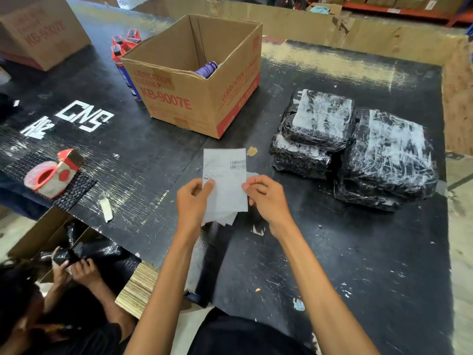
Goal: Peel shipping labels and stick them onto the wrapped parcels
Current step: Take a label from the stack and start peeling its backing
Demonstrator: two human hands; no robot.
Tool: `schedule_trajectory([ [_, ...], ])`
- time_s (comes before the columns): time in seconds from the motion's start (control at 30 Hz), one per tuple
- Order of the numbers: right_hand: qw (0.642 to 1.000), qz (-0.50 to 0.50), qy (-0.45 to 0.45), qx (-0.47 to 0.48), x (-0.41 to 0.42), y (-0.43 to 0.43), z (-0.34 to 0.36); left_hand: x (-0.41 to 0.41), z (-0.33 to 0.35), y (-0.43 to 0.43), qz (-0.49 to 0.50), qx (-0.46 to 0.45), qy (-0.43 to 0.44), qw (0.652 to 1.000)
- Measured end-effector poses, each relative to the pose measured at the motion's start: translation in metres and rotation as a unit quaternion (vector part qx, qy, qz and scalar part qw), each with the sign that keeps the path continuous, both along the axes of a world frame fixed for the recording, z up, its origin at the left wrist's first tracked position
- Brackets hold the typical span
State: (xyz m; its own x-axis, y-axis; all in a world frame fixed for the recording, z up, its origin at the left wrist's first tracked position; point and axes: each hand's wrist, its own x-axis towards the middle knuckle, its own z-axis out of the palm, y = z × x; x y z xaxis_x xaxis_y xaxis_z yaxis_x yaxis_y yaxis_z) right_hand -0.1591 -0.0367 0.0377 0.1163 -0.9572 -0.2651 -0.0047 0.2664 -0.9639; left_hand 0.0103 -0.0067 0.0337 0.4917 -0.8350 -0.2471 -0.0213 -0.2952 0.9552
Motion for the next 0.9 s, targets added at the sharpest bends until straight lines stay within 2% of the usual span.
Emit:
schedule_trajectory([
  [0.07, 0.999, -0.018, -0.034, -0.005, -0.008, 0.001, 0.014, -0.002, 0.02, -0.004, -0.037, 0.002, 0.073, 0.997],
  [0.27, 0.992, -0.082, -0.078, -0.046, -0.049, 0.002, 0.061, -0.036, 0.068, -0.021, -0.103, -0.034, 0.094, 0.99],
  [0.57, 0.995, -0.046, -0.039, -0.081, -0.076, 0.028, 0.077, -0.097, 0.094, -0.051, -0.092, -0.091, 0.199, 0.971],
  [0.77, 0.988, -0.075, -0.044, -0.127, -0.092, 0.035, 0.086, -0.126, 0.105, -0.051, -0.11, -0.088, 0.239, 0.961],
  [0.9, 0.977, -0.101, -0.079, -0.171, -0.106, 0.034, 0.095, -0.14, 0.105, -0.048, -0.124, -0.07, 0.211, 0.967],
])
